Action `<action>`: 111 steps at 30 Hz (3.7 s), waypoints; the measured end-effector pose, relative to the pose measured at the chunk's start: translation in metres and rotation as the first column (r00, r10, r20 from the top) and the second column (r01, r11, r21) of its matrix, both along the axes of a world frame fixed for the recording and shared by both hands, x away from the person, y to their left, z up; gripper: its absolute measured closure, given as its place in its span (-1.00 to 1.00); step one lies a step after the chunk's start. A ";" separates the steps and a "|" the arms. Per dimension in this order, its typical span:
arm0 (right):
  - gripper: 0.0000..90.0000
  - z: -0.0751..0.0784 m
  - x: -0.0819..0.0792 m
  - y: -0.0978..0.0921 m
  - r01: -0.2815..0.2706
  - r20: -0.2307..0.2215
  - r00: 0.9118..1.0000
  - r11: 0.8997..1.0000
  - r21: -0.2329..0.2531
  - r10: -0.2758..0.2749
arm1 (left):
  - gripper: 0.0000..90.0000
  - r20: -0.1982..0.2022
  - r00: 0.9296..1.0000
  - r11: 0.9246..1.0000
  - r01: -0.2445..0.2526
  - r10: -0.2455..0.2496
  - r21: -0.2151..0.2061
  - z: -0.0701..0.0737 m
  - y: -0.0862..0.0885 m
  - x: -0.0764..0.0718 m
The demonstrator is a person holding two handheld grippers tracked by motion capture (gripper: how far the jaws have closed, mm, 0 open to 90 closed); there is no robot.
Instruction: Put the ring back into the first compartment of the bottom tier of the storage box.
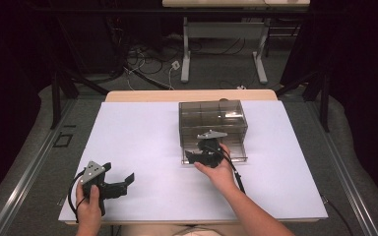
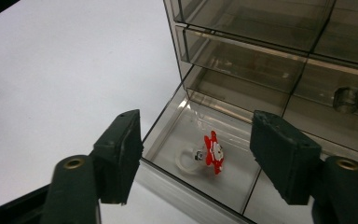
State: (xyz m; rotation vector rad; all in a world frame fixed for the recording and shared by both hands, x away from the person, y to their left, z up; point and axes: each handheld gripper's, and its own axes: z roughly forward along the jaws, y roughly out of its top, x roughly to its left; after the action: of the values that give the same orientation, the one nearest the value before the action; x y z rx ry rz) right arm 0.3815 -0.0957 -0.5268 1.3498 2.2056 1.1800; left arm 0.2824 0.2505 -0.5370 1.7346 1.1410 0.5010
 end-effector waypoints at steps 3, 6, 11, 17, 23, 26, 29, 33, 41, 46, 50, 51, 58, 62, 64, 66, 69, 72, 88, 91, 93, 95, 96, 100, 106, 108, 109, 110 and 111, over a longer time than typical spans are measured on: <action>-0.35 0.002 -0.001 -0.002 0.005 0.010 1.000 1.000 0.007 -0.005 | -1.00 -0.003 1.000 1.000 0.001 -0.001 0.001 0.000 0.000 0.000; -0.39 0.004 -0.002 -0.005 0.015 0.014 1.000 1.000 0.021 -0.015 | -1.00 -0.001 1.000 1.000 0.001 -0.001 0.000 0.000 0.000 0.000; -0.50 0.006 -0.003 -0.009 0.017 0.014 1.000 1.000 0.022 -0.017 | -1.00 -0.001 1.000 1.000 0.000 0.000 0.000 0.000 0.000 -0.001; -0.62 0.007 -0.006 -0.011 0.012 0.014 1.000 0.999 0.034 -0.013 | -1.00 0.002 1.000 1.000 0.002 -0.002 0.002 0.000 0.000 -0.001; -0.68 0.011 -0.010 -0.014 0.010 0.015 1.000 0.999 0.040 -0.010 | -1.00 -0.004 1.000 1.000 0.005 -0.005 0.003 0.001 0.001 -0.002; -0.74 0.012 -0.012 -0.017 0.010 0.013 1.000 0.998 0.057 -0.011 | -1.00 -0.003 1.000 1.000 0.005 -0.005 0.003 0.001 0.000 -0.002; -0.76 0.014 -0.014 -0.022 0.010 0.016 1.000 0.998 0.070 -0.011 | -1.00 -0.002 1.000 1.000 0.005 -0.005 0.003 0.001 0.000 -0.002; -0.82 0.017 -0.018 -0.029 0.015 0.027 0.999 0.997 0.072 -0.017 | -1.00 -0.003 1.000 1.000 0.004 -0.004 0.005 0.001 0.000 -0.002; -1.00 0.019 -0.026 -0.046 0.009 0.030 0.999 0.996 0.090 -0.011 | -1.00 -0.005 1.000 1.000 0.003 -0.003 0.005 0.000 0.000 -0.002; -1.00 0.021 -0.032 -0.055 0.023 0.034 0.999 0.997 0.077 -0.026 | -1.00 -0.004 1.000 1.000 0.001 -0.001 0.005 0.000 0.000 -0.002; -1.00 0.022 -0.037 -0.063 0.047 0.064 0.997 0.997 0.065 -0.052 | -1.00 -0.005 1.000 1.000 -0.001 0.001 0.005 0.000 0.000 -0.002; -1.00 0.022 -0.038 -0.066 0.051 0.068 0.996 0.996 0.070 -0.056 | -1.00 -0.005 1.000 1.000 0.000 0.000 0.005 0.000 0.000 -0.002; -1.00 0.025 -0.046 -0.078 0.088 0.100 0.991 0.995 0.050 -0.093 | -1.00 -0.007 1.000 1.000 0.001 -0.001 0.006 0.000 0.000 -0.002; -1.00 0.024 -0.051 -0.085 0.102 0.111 0.988 0.994 0.029 -0.104 | -1.00 -0.006 1.000 1.000 -0.002 0.002 0.006 0.000 0.000 -0.002; -1.00 0.023 -0.054 -0.089 0.106 0.119 0.987 0.994 0.022 -0.108 | -1.00 -0.006 1.000 1.000 -0.002 0.003 0.006 0.000 0.000 -0.002; -1.00 0.023 -0.057 -0.093 0.113 0.124 0.986 0.993 0.022 -0.115 | -1.00 -0.005 1.000 1.000 -0.001 0.001 0.006 0.000 0.000 -0.002; -1.00 0.022 -0.061 -0.099 0.134 0.146 0.980 0.991 0.013 -0.135 | -1.00 -0.005 1.000 1.000 -0.001 0.001 0.007 0.000 0.000 -0.002; -1.00 0.022 -0.064 -0.108 0.145 0.141 0.979 0.989 0.020 -0.146 | -1.00 -0.005 1.000 1.000 -0.003 0.003 0.010 0.000 0.000 -0.002; -1.00 0.016 -0.077 -0.141 0.212 0.142 0.967 0.977 0.012 -0.212 | -1.00 -0.005 1.000 1.000 -0.007 0.007 0.005 0.001 0.000 -0.003; -1.00 0.014 -0.079 -0.145 0.226 0.145 0.964 0.974 -0.006 -0.222 | -1.00 -0.005 1.000 1.000 -0.007 0.007 0.006 0.001 0.000 -0.003; -1.00 0.011 -0.080 -0.149 0.236 0.150 0.961 0.972 -0.013 -0.232 | -1.00 -0.005 1.000 1.000 -0.006 0.006 0.005 0.001 0.000 -0.003; -1.00 0.010 -0.080 -0.152 0.242 0.147 0.960 0.970 -0.010 -0.238 | -1.00 -0.004 1.000 1.000 -0.005 0.005 0.005 0.001 0.000 -0.003; -1.00 0.009 -0.080 -0.153 0.250 0.143 0.959 0.968 -0.009 -0.246 | -1.00 -0.004 1.000 1.000 -0.005 0.005 0.005 0.001 0.001 -0.003; -1.00 0.005 -0.080 -0.159 0.261 0.146 0.955 0.965 -0.008 -0.257 | -1.00 -0.003 1.000 1.000 -0.005 0.005 0.004 0.001 0.001 -0.003; -1.00 0.000 -0.079 -0.166 0.292 0.143 0.947 0.957 0.005 -0.289 | -1.00 -0.003 1.000 1.000 -0.004 0.004 0.004 0.001 0.001 -0.003; -1.00 -0.002 -0.078 -0.168 0.304 0.143 0.943 0.953 0.006 -0.302 | -1.00 -0.004 1.000 1.000 -0.004 0.004 0.002 0.001 0.001 -0.003; -1.00 -0.003 -0.078 -0.170 0.306 0.143 0.942 0.952 0.004 -0.304 | -1.00 -0.004 1.000 1.000 -0.004 0.004 0.002 0.001 0.001 -0.003; -1.00 -0.004 -0.078 -0.171 0.312 0.140 0.940 0.950 0.004 -0.310 | -1.00 -0.004 1.000 1.000 -0.004 0.004 0.002 0.001 0.001 -0.003; -1.00 -0.005 -0.077 -0.173 0.311 0.146 0.940 0.950 -0.004 -0.307 | -1.00 -0.002 1.000 1.000 -0.005 0.005 0.000 0.001 0.001 -0.003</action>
State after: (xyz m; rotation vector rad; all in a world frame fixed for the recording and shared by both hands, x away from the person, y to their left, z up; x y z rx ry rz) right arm 0.3043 -0.2684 -0.5321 1.4839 1.8215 1.0881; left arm 0.2796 0.2517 -0.5363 1.7336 1.1469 0.5022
